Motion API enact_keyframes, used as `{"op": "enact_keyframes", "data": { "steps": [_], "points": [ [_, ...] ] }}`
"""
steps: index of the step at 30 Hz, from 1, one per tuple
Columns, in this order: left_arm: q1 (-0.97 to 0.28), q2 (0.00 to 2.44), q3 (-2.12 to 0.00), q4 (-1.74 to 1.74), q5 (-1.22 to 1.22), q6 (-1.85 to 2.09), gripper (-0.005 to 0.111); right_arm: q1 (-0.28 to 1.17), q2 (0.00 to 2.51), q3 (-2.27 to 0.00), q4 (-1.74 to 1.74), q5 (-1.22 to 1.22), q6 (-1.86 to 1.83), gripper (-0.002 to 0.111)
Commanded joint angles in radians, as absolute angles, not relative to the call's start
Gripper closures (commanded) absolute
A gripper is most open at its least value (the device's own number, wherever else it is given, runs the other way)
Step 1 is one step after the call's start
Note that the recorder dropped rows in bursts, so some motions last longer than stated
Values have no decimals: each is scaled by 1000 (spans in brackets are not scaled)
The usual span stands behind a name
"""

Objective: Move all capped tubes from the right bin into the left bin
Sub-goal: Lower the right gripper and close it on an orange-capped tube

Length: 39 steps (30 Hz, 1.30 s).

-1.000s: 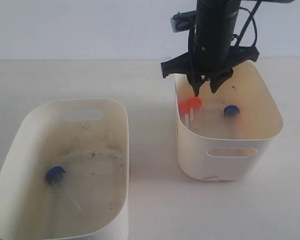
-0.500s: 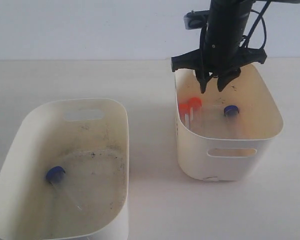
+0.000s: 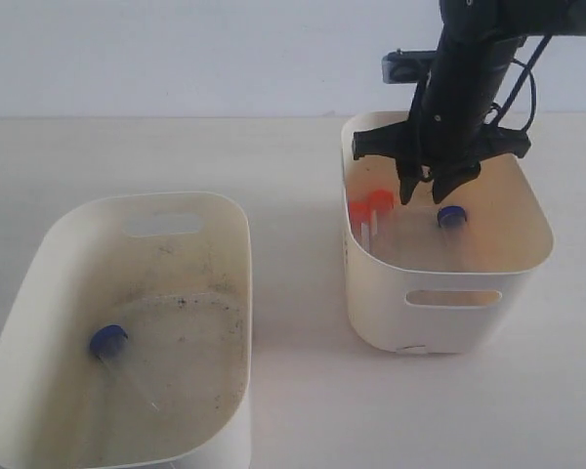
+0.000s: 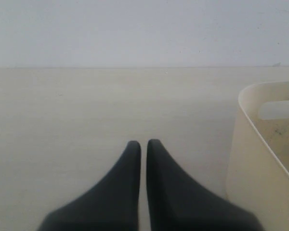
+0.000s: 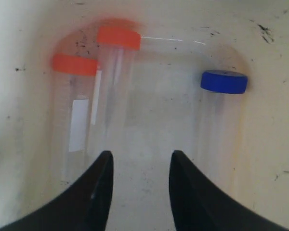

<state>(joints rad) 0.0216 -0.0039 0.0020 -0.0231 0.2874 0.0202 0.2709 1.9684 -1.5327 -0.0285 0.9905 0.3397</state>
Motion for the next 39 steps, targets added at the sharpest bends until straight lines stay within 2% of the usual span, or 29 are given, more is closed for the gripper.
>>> {"op": "enact_keyframes", "data": {
  "steps": [1,25,27,29,39],
  "points": [
    [25,0,0,-26,284,16,103,260,1966,-1504,-7,931,296,70],
    [25,0,0,-26,284,16,103,260,2122,-1475,11,813,277,70],
    [25,0,0,-26,284,16,103,260,2122,-1475,13,807,277,65],
    [25,0,0,-26,284,16,103,260,2122,-1475,13,806,277,49],
    [25,0,0,-26,284,16,103,260,2119,-1478,77,824,255,49]
  ]
}}
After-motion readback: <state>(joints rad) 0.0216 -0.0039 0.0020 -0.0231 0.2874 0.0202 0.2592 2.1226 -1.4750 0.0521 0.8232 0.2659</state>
